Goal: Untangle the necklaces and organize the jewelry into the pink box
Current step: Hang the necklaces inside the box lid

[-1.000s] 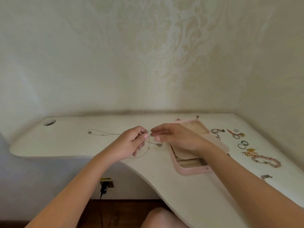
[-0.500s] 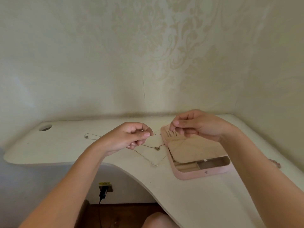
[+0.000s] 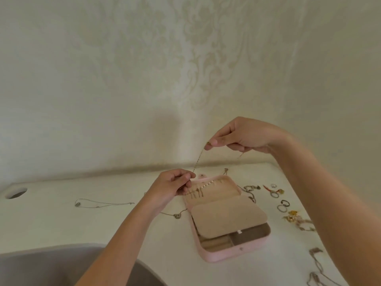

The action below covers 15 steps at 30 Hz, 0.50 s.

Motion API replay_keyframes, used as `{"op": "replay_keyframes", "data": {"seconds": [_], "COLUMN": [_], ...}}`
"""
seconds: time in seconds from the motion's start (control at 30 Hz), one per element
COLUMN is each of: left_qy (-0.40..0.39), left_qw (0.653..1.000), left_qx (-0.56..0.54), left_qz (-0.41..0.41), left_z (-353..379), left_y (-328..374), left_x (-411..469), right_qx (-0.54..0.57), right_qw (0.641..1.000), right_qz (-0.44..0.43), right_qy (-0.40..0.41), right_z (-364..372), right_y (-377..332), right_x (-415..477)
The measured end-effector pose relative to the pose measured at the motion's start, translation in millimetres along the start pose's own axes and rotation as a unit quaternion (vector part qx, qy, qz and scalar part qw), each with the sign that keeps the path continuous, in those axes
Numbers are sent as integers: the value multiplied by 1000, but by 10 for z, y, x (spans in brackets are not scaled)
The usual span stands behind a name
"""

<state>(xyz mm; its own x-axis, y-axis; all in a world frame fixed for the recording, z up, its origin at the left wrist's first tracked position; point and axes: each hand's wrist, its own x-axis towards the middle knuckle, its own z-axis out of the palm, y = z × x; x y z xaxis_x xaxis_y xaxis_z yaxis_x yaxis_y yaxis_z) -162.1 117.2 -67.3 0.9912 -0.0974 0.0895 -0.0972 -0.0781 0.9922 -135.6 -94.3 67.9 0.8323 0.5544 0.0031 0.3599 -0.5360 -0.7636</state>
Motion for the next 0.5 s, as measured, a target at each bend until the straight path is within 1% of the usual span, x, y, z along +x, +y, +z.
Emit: {"op": "replay_keyframes", "data": {"seconds": [0.07,0.13,0.27,0.33,0.43,0.5], "left_qy": [14,22,49,72,74,76], "left_qw": [1000,999,985,962,908,883], "left_qx": [14,49,161,260,413,463], "left_qz": [-3,4,26,29,7,8], "left_z": [98,220,446,505,557,583], "left_y": [-49,-86,-216,-310,-404,-419], "left_x": [114,199,273,264,202,175], "right_qx": [-3,-5,-15,-53,-97,-99], "right_qw": [1000,1000,998,997,994,993], "right_qz": [5,12,19,24,32,31], "right_qy": [-2,15,58,55,49,49], "right_z": [-49,-71,-117,-106,-86,-97], "right_y": [-17,-17,32,62,138,185], "right_x": [91,187,326,352,381,394]}}
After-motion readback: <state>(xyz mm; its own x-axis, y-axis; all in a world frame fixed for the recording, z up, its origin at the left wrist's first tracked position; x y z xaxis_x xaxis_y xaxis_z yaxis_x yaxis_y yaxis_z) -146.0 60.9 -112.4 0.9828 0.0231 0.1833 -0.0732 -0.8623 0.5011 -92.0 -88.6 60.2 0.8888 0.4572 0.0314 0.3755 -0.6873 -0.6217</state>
